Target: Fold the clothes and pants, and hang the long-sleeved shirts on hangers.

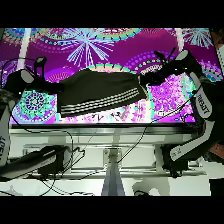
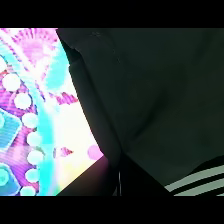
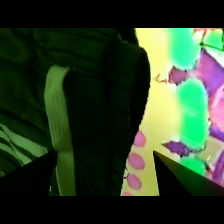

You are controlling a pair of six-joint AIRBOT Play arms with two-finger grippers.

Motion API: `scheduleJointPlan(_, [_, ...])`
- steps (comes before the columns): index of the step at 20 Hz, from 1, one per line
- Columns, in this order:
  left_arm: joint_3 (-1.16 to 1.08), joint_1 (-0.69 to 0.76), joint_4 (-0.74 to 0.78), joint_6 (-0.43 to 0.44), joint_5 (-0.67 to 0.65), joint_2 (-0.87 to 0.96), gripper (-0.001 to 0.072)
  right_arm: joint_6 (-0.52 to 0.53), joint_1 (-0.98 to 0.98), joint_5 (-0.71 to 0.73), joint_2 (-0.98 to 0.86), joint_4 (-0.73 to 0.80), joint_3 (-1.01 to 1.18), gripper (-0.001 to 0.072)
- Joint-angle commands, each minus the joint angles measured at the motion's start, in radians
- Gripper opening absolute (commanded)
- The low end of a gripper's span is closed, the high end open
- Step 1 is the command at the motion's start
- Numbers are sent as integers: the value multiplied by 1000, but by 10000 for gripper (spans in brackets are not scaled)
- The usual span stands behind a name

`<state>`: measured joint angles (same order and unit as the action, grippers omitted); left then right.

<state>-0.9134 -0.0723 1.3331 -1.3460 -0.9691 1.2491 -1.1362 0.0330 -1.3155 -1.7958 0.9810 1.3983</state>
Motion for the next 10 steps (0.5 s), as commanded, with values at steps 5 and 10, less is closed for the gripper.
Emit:
scheduleJointPlan(5, [-5,-2,2,1,16,53,13,34,-146,23,-69,-74,0,544])
scheduleJointPlan(10, [-20,-5,3,0,16,56,14,78,-192,29,-60,-139,93,23])
